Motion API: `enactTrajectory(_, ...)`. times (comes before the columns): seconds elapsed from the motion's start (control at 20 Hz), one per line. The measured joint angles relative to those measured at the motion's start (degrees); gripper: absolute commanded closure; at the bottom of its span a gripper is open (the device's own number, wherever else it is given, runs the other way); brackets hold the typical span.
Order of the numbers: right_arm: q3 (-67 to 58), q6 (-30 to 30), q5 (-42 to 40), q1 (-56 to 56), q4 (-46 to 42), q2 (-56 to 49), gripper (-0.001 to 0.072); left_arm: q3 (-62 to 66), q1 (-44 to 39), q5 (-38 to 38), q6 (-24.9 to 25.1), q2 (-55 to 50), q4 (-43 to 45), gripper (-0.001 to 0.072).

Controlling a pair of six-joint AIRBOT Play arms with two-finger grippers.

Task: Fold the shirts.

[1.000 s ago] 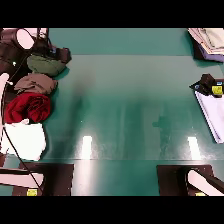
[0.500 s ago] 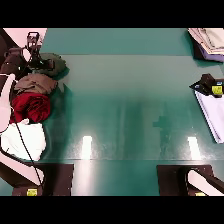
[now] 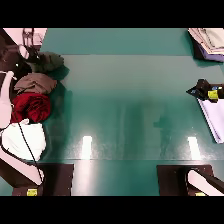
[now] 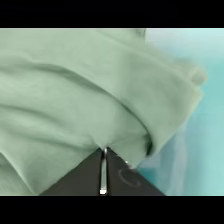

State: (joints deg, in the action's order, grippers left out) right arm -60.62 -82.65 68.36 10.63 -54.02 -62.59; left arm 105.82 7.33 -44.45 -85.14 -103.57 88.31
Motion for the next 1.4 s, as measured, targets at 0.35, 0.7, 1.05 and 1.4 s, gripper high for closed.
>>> enactTrajectory(0.35,-14.6,0.0,-0.81,0.0,0.11,0.0,0.0691,11.82,-6.32,-7.98,14.93,16.09,-26.08,0.0682)
enactTrajectory(0.7,-27.34,0.02,0.15,-0.02,0.09,0.0,0.0691,7.98,-20.44,-23.32,22.47,28.74,-42.18,0.0682)
enactTrajectory(1.05,-29.99,0.02,4.87,-0.02,0.04,0.13,0.0691,-9.05,-27.28,-27.56,22.8,28.26,-36.89,0.0201)
enactTrajectory(1.4,-30.23,0.02,6.8,-0.02,-0.02,0.13,0.0691,-16.11,-24.68,-30.82,9.81,26.75,-18.64,0.0001)
